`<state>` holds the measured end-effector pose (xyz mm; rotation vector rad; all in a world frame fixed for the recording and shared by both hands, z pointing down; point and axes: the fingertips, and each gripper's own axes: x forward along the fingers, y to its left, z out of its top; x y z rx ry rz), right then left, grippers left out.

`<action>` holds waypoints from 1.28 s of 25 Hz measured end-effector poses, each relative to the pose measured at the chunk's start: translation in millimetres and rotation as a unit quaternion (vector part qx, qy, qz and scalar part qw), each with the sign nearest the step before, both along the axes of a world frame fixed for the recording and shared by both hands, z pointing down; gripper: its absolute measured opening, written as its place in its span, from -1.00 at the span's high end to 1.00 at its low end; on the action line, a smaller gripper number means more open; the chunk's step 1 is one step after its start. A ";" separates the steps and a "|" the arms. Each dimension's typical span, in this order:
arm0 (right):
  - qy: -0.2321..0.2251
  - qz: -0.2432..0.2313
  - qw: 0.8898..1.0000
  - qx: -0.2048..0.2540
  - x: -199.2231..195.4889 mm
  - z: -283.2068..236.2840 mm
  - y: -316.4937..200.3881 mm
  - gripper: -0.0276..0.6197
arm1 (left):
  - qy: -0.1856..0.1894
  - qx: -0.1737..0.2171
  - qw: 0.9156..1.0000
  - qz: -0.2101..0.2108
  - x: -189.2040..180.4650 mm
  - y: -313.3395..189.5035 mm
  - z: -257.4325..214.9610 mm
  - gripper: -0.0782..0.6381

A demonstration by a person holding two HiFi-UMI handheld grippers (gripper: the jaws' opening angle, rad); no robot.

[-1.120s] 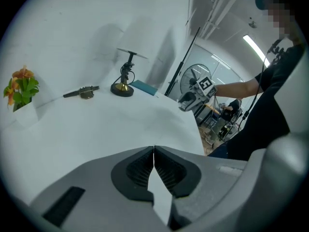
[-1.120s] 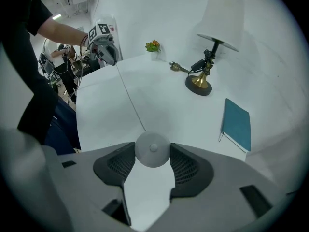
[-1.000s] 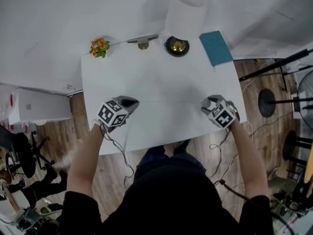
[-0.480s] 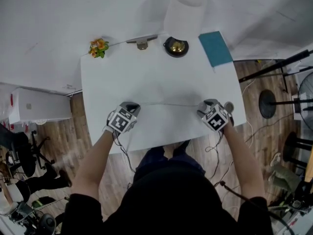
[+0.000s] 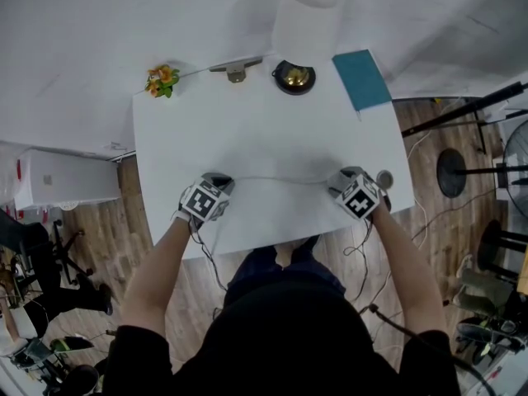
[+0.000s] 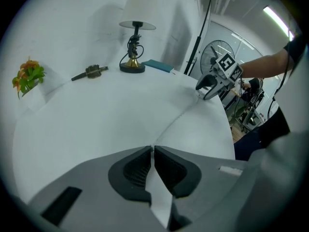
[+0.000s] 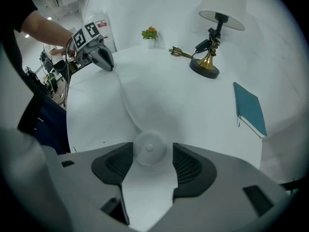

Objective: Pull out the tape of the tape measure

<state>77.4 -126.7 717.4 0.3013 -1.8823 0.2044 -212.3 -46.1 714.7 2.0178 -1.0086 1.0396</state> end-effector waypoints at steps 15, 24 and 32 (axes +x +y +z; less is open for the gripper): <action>-0.116 0.099 0.987 0.051 1.3 -74.8 -36.4 0.25 | 0.027 0.084 0.993 -0.083 -12.8 -43.3 -64.8 0.60; -0.265 0.174 0.932 0.176 -9.6 -204.4 -78.3 0.72 | 0.053 0.247 0.956 -0.151 10.0 -97.5 -195.7 0.61; -0.382 0.214 0.842 0.314 -8.1 -346.6 -79.3 0.90 | 0.009 0.398 0.902 -0.168 36.5 -96.8 -321.8 0.70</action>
